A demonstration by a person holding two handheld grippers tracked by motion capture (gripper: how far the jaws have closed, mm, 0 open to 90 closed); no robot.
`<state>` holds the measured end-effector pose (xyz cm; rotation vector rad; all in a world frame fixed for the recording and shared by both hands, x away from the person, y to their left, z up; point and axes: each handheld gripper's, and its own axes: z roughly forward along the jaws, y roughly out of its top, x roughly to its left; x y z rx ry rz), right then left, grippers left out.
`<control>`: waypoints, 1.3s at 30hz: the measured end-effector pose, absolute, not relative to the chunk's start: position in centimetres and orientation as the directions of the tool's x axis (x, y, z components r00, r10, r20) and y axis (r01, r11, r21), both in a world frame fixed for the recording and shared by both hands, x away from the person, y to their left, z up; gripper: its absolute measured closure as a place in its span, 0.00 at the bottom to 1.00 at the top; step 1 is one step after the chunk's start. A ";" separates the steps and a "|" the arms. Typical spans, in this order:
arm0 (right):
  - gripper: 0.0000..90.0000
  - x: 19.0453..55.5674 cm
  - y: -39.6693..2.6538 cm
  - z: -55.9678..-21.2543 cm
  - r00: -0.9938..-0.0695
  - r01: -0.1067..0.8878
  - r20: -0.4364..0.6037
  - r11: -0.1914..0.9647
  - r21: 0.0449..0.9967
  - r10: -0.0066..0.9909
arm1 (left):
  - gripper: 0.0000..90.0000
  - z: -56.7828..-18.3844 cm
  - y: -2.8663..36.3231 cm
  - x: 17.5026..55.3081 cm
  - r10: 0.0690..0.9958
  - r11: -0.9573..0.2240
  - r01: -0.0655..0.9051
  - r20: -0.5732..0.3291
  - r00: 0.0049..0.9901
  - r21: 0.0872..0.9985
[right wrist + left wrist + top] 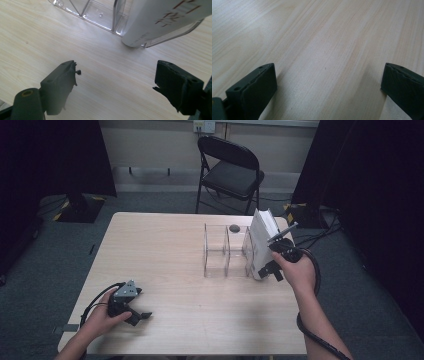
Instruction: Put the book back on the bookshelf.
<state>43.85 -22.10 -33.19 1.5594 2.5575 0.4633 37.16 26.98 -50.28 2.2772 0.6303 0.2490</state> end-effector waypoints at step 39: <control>0.18 41.2 -17.8 -37.5 -0.605 0.770 0.157 0.524 0.364 0.781 | 0.00 -50.4 26.9 37.1 0.516 -0.593 0.367 -0.012 0.857 0.716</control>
